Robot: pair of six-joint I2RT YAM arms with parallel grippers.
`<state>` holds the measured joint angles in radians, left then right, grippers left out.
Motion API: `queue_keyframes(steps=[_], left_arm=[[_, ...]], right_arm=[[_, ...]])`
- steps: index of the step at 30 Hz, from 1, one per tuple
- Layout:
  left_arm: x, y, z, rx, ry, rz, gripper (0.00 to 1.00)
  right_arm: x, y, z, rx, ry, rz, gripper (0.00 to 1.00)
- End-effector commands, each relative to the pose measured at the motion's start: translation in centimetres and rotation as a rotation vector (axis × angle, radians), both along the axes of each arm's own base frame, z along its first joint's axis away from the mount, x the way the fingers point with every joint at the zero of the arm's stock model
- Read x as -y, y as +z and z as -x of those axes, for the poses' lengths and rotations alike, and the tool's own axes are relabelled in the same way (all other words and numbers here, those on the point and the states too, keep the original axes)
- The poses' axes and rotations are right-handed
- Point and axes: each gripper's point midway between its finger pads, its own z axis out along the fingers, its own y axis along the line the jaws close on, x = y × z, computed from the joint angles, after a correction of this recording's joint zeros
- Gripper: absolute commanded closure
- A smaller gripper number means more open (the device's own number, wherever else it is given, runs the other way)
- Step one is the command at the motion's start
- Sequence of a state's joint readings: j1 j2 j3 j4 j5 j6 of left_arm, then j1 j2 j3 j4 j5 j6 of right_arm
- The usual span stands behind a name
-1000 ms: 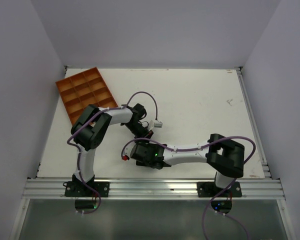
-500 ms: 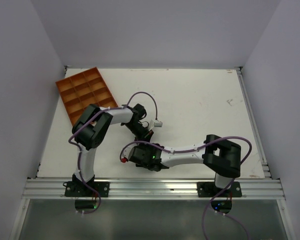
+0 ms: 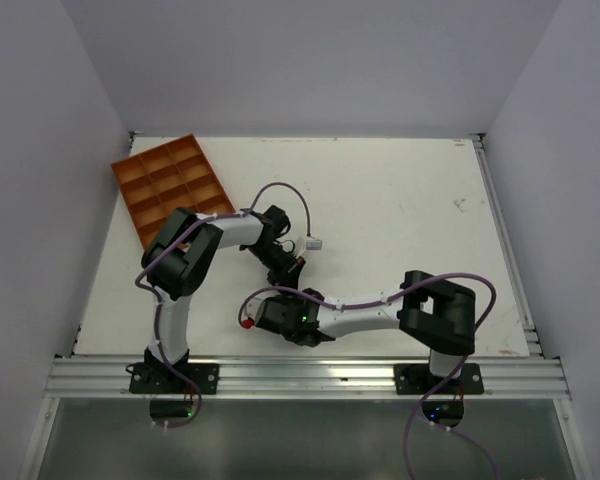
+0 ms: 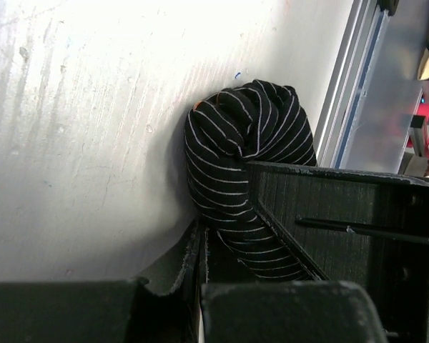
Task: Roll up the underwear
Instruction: Roll the underwear, then place the rolled underwear into the container
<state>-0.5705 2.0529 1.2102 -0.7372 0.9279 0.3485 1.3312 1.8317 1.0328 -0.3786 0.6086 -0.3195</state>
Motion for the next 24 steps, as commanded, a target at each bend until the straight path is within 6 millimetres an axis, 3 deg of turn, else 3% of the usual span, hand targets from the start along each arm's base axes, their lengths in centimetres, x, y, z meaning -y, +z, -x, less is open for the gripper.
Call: queue_keyframes(steps=[1, 5, 8, 10, 13, 17, 21, 24], left_arm=[[0.8, -0.5, 0.1, 0.034, 0.039, -0.053, 1.0], [1.3, 0.7, -2.8, 0.123, 0.148, -0.09, 1.0], [1.8, 2.4, -5.5, 0.188, 0.256, -0.077, 0.95], [2.0, 4.0, -7.3, 0.223, 0.343, -0.06, 0.87], [1.5, 5.6, -9.8, 0.302, 0.44, -0.071, 0.85], [-0.3, 7.9, -14.0, 0.365, 0.618, -0.076, 0.88], [-4.4, 12.1, -19.2, 0.495, 0.833, -0.048, 0.86], [-5.6, 15.2, -20.8, 0.639, 0.872, 0.013, 0.92]], right_arm=[[0.8, -3.1, 0.1, -0.08, -0.08, -0.07, 1.0], [1.7, -0.8, 0.4, -0.074, -0.11, -0.148, 1.0], [2.5, 0.2, -0.1, -0.096, -0.138, -0.147, 1.0], [2.8, 0.6, -0.5, -0.11, -0.155, -0.141, 1.0], [3.0, 1.6, -0.9, -0.147, -0.186, -0.185, 1.0], [3.3, 2.7, -1.4, -0.206, -0.254, -0.28, 1.0], [3.3, 3.5, -1.8, -0.264, -0.304, -0.368, 1.0], [3.0, 3.8, -1.7, -0.342, -0.332, -0.43, 1.0]])
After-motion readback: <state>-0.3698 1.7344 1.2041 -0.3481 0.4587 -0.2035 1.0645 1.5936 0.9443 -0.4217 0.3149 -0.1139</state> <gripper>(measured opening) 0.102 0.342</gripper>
